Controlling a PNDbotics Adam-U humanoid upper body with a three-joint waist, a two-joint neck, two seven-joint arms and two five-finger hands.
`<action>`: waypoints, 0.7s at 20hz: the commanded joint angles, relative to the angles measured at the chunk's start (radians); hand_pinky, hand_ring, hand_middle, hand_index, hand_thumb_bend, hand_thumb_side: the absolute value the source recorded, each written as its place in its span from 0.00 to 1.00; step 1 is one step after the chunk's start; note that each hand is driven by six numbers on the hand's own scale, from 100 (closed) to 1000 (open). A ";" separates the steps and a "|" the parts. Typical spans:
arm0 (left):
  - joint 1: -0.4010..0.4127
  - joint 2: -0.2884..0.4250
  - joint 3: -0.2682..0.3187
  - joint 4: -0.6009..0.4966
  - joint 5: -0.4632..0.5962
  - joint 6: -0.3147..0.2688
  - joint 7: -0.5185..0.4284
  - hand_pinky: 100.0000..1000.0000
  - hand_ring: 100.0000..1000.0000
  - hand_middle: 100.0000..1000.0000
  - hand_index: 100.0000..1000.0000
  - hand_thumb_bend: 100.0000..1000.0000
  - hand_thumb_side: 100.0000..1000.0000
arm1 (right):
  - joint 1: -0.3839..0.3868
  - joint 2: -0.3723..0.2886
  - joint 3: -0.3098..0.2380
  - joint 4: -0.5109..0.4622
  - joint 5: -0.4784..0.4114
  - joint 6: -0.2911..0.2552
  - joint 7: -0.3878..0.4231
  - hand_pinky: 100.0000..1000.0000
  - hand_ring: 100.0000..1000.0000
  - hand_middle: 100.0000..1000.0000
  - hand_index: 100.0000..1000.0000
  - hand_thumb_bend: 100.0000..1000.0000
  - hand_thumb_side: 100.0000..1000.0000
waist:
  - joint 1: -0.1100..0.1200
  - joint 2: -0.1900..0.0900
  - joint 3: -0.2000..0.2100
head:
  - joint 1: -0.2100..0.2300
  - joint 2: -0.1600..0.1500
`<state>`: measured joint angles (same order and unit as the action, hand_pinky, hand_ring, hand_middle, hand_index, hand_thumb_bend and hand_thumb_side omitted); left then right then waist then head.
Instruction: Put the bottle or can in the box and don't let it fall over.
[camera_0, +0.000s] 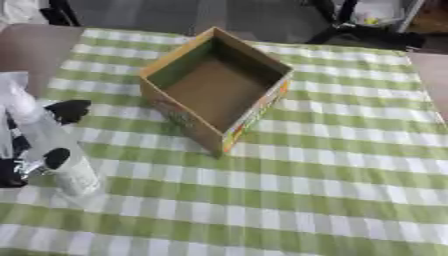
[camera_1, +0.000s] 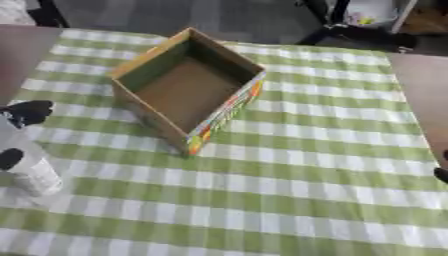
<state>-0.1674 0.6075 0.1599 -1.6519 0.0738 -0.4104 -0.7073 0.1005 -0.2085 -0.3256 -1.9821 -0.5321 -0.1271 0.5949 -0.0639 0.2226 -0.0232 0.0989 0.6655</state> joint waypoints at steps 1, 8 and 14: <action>-0.004 0.034 -0.005 -0.002 -0.021 -0.215 -0.200 1.00 1.00 0.98 1.00 0.16 0.57 | -0.005 -0.011 -0.005 -0.018 0.004 0.005 0.000 0.95 1.00 1.00 1.00 0.00 0.55 | 0.003 -0.007 -0.002 | 0.004 -0.013; 0.008 0.024 -0.022 0.017 -0.069 -0.235 -0.200 1.00 1.00 0.94 1.00 0.14 0.59 | -0.008 -0.007 -0.006 -0.018 0.009 0.009 -0.001 0.95 1.00 1.00 1.00 0.00 0.55 | 0.002 -0.004 -0.002 | 0.005 -0.015; 0.023 0.012 -0.033 0.035 -0.105 -0.245 -0.200 1.00 1.00 0.92 0.98 0.14 0.59 | -0.008 -0.006 -0.007 -0.018 0.008 0.009 -0.001 0.95 1.00 1.00 1.00 0.00 0.55 | 0.001 -0.003 -0.002 | 0.006 -0.016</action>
<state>-0.1406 0.6047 0.1250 -1.6122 -0.0210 -0.4299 -0.6879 0.0967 -0.2034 -0.3256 -1.9821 -0.5269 -0.1198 0.5952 -0.0663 0.2279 -0.0248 0.1038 0.6616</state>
